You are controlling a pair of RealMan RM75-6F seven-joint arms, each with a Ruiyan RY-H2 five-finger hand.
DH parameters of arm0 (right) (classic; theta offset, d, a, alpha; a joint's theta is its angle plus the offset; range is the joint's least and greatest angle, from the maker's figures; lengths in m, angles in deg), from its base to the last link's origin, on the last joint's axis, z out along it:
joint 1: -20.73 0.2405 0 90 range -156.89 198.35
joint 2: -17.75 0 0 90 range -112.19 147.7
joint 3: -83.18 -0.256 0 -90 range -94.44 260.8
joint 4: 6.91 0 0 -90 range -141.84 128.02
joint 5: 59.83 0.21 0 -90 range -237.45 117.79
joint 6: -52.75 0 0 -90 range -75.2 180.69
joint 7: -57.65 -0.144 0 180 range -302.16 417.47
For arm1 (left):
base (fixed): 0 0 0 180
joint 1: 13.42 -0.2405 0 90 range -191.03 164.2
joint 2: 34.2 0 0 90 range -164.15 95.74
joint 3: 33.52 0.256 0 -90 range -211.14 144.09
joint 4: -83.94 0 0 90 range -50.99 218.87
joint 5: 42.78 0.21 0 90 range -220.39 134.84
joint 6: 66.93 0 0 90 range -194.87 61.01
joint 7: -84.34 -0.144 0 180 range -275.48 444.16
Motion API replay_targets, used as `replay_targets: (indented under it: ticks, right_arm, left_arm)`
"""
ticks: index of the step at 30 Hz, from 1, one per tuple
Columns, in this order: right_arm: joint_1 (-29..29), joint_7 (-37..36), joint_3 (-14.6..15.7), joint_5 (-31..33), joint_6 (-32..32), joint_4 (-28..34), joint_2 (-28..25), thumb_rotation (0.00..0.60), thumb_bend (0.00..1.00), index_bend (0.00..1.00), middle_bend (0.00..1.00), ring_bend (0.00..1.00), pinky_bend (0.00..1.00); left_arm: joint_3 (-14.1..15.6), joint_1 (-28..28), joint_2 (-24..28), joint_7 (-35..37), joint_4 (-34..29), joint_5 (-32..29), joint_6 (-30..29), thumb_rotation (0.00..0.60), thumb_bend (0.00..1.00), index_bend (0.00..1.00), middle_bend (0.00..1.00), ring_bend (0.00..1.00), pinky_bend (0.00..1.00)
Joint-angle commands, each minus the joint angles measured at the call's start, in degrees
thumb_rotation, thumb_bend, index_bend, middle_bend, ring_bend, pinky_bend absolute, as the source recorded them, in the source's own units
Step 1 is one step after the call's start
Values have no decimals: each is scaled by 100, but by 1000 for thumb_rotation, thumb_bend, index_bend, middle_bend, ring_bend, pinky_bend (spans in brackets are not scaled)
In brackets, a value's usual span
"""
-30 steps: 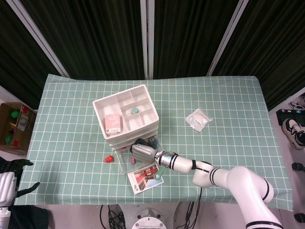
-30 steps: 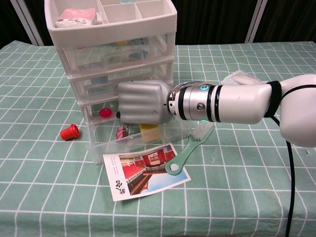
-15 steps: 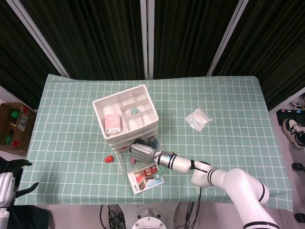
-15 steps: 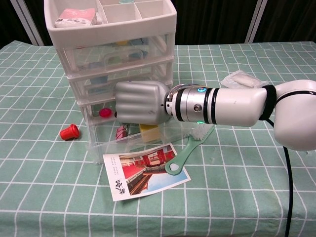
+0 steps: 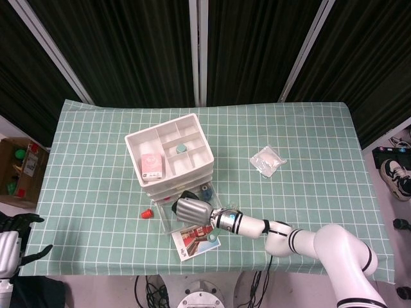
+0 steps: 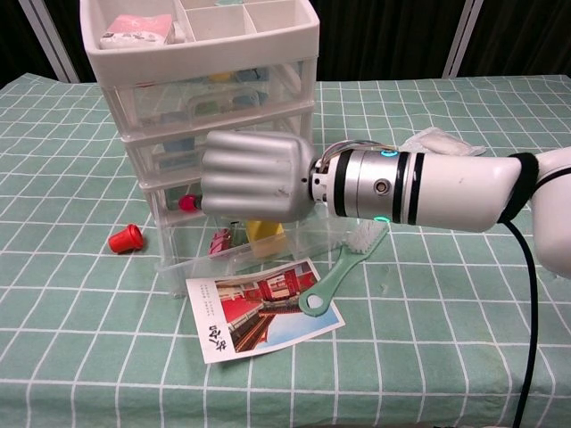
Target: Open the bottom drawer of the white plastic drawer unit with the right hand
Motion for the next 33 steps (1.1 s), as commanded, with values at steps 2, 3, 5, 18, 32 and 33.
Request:
replay_targets:
  ticks: [2,3,5,18,32,33]
  right_arm:
    - [-200,-69,-76,-16,291,533,-346,600,476,631,912,980,1000]
    - [-240,-68,-85,-28,359,645,-425,600,476,631,912,980,1000]
    - [-349,-64,-103,-62,544,896,-612,600,476,631,912,980,1000]
    - [-1646,-425,206,104,1683,1946,-1847,600,475,624,912,979,1000]
    - [-2233,-969,294,524,1235,672,-1325,600,475,518,912,976,1000]
    - [-2238,-989,295,524,1176,616,-1265,600,475,490,912,974,1000]
  left_arm:
    - [-5,6,26,-50,-56,24,-21,600,45,349,286,219,210]
    - [-5,7,34,-66,-72,27,-22,600,45,349,286,219,210]
    - [-3,18,57,-114,-110,35,-11,600,45,349,286,219,210]
    - [-73,205,85,-396,-296,101,126,600,45,349,286,219,210]
    - [-20,185,46,-559,-452,154,46,600,44,349,286,219,210]
    - [-15,179,44,-560,-454,159,35,600,44,349,286,219,210]
